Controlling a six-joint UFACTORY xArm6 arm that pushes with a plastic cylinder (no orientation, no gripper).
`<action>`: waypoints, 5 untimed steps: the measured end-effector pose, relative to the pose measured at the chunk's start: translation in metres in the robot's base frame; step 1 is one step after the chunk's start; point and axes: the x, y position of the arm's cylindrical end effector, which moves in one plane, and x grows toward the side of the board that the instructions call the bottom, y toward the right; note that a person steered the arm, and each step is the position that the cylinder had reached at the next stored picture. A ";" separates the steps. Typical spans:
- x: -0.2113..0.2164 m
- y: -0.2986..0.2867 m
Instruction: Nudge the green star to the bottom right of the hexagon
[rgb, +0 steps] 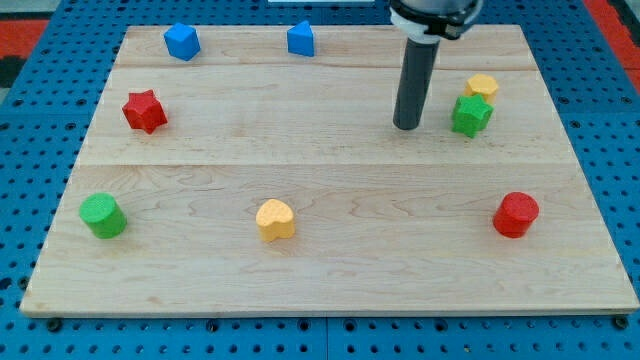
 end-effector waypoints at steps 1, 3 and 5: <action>-0.027 0.026; -0.005 0.043; 0.022 0.063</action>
